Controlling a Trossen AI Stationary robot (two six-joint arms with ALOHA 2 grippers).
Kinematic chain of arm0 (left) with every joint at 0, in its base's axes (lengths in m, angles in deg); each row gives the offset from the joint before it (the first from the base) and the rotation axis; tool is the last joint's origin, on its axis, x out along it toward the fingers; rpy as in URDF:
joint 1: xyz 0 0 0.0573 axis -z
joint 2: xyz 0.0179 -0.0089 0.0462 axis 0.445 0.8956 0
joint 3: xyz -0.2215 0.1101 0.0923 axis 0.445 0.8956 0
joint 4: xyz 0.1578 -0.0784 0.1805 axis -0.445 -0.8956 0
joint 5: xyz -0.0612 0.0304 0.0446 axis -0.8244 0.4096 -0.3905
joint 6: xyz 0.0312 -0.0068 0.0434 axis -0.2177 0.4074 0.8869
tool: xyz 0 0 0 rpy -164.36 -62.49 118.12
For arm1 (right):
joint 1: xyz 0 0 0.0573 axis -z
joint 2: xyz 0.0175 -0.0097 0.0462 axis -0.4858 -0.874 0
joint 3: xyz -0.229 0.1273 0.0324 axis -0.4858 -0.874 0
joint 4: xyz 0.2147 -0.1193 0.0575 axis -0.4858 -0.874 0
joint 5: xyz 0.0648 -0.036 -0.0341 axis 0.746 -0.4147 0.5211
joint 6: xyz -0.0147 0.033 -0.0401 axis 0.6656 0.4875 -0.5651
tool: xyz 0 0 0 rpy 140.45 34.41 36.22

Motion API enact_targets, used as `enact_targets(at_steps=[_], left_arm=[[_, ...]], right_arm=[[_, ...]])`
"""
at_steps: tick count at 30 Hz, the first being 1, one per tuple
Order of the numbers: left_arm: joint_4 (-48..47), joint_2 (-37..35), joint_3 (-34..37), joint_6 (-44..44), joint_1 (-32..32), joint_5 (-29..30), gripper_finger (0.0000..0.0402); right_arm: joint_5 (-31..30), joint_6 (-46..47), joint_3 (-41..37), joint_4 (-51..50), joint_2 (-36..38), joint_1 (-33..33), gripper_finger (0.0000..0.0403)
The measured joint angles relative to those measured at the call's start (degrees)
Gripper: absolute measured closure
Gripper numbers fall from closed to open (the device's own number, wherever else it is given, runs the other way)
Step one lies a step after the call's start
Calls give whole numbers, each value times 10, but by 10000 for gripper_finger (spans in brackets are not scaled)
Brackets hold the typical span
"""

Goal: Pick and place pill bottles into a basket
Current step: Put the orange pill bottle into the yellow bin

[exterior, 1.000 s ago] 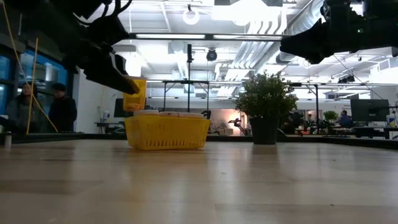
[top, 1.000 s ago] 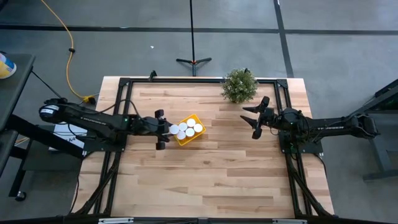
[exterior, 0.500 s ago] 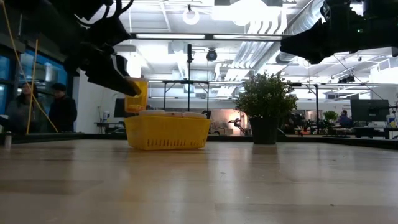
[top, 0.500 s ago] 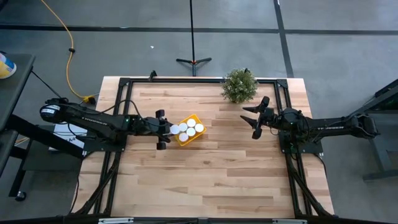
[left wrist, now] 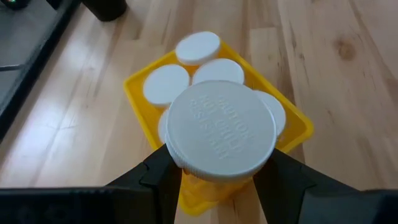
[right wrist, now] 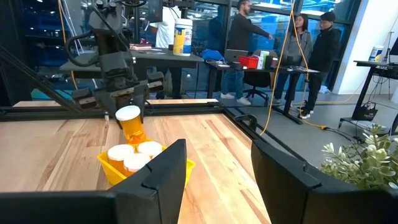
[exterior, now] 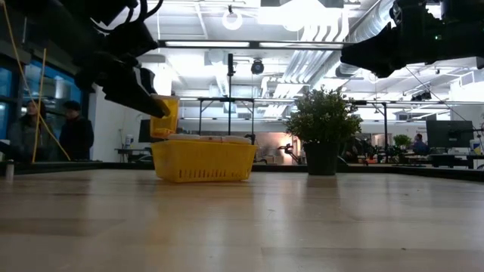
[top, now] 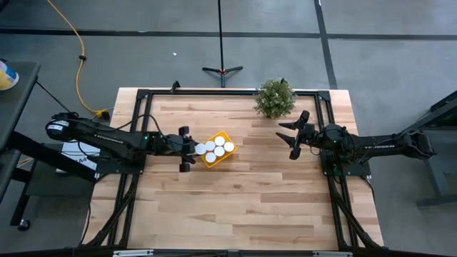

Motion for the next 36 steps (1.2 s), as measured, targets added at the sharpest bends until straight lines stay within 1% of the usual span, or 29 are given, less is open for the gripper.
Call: enact_targets(at_steps=[2,5,13,16,22,33,36], left_arm=[[-7,1,0,-2,0,-13,195],[-7,2,0,3,0,-14,195],[-7,2,0,61,0,-17,195],[-7,2,0,66,0,-29,195],[7,2,0,91,0,-29,195],[1,2,0,92,0,-23,195],[1,2,0,92,-13,-20,195]], right_arm=[[0,0,0,0,0,0,231],[0,0,0,0,0,0,231],[0,0,0,0,0,0,231],[0,0,0,0,0,0,231],[0,0,0,0,0,0,231],[0,0,0,0,0,0,231],[0,0,0,0,0,0,231]])
